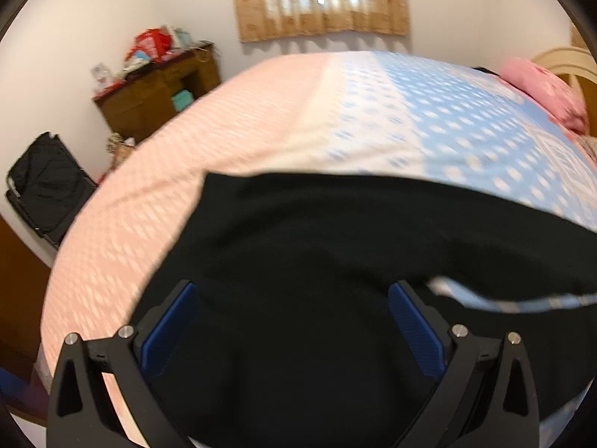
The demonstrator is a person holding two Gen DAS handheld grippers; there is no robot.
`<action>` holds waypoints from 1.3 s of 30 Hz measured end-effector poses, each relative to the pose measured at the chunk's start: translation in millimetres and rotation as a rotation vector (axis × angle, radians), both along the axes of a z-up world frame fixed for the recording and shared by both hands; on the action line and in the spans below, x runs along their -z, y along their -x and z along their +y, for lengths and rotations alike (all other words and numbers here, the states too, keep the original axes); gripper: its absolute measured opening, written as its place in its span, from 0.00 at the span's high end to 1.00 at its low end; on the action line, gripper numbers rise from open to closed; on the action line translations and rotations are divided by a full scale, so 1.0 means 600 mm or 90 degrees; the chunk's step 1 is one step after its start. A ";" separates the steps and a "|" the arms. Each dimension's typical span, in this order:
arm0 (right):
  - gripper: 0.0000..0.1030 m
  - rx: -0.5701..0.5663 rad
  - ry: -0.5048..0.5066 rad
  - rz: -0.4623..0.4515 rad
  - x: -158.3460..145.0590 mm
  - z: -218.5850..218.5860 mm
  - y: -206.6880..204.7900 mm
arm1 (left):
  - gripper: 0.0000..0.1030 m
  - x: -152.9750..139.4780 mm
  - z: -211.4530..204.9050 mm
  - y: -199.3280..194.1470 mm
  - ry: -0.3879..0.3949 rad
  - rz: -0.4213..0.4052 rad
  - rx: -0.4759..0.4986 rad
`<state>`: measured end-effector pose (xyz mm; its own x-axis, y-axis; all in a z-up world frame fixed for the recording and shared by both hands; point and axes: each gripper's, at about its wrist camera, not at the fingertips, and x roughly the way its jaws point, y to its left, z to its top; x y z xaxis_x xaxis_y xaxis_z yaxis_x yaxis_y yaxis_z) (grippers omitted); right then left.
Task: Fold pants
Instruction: 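Grasp the waistband corner with the left gripper while the right gripper grasps the other corner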
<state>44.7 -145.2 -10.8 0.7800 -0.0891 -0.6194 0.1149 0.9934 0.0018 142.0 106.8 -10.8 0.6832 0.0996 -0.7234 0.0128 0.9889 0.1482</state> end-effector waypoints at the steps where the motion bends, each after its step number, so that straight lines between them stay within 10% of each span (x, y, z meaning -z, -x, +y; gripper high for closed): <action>1: 0.01 -0.010 -0.005 0.004 0.001 0.003 -0.015 | 0.00 -0.001 0.007 -0.019 -0.010 0.001 -0.011; 18: 0.30 -0.219 0.018 0.193 0.121 0.088 -0.352 | 0.03 0.082 0.043 -0.176 0.070 0.121 -0.066; 23: 0.37 -0.243 0.001 0.200 0.139 0.086 -0.367 | 0.02 0.099 0.042 -0.184 0.046 0.115 -0.068; 29: 0.90 -0.298 -0.019 0.209 0.130 0.102 -0.363 | 0.00 0.099 0.039 -0.189 0.047 0.116 -0.063; 39: 0.95 -0.317 0.069 0.088 0.027 0.153 -0.241 | 0.00 0.054 0.128 -0.123 0.110 0.091 -0.080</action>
<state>189.1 -53.6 -26.9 0.6561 0.2027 -0.7270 -0.3795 0.9212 -0.0857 215.7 183.4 -43.4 0.5632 0.0434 -0.8252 -0.1028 0.9945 -0.0178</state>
